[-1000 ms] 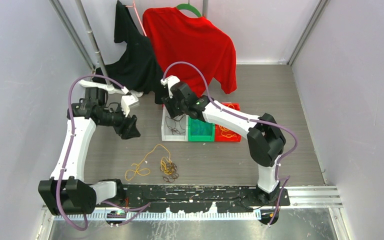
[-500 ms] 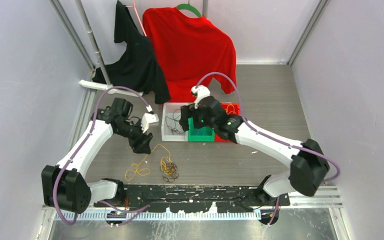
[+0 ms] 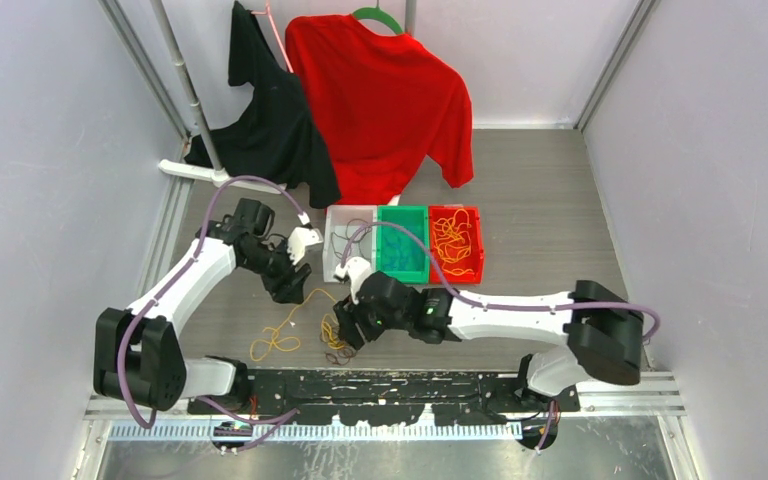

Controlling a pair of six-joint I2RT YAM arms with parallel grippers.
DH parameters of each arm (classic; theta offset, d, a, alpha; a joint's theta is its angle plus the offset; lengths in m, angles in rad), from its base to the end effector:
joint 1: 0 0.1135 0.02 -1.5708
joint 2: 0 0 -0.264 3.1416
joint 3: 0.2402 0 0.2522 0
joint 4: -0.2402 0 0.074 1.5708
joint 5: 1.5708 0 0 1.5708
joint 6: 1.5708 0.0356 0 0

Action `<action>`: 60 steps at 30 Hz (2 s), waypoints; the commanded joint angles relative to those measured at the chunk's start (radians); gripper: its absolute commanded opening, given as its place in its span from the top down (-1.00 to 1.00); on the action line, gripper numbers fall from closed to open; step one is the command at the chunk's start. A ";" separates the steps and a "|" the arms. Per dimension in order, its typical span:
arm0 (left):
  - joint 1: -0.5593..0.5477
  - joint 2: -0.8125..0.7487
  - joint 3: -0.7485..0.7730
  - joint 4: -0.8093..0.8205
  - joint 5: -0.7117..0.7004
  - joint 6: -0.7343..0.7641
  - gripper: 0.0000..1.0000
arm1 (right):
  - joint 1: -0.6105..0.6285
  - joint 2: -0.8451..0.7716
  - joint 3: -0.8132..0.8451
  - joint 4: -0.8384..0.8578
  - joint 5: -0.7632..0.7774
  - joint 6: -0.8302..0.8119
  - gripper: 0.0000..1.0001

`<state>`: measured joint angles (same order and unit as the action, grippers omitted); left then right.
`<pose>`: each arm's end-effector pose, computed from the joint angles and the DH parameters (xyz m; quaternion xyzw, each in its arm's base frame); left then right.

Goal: Untangle the cables

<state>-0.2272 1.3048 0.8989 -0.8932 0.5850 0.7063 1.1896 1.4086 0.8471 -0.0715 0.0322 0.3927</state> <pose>0.2169 -0.0703 0.2267 0.4618 0.8297 -0.2468 0.1938 0.1145 0.2827 0.2296 -0.3394 0.8249 0.3112 0.3279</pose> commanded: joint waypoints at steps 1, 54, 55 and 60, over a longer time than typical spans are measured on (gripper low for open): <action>0.000 -0.005 -0.010 0.046 0.029 0.002 -0.15 | 0.032 0.092 0.004 0.117 0.025 -0.041 -0.26; 0.142 -0.170 0.262 -0.560 0.466 0.358 -0.24 | 0.048 -0.068 0.208 0.020 0.083 -0.150 0.98; 0.137 -0.173 0.251 -0.553 0.459 0.356 -0.24 | 0.048 -0.063 0.214 0.033 0.074 -0.150 0.98; 0.137 -0.151 0.254 -0.604 0.503 0.371 -0.27 | 0.049 -0.069 0.206 0.091 0.053 -0.164 0.98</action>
<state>-0.0906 1.1385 1.1454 -1.3952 0.9955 1.0142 1.2335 1.3552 1.0145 -0.0937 0.1234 0.2562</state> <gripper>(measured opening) 0.625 0.039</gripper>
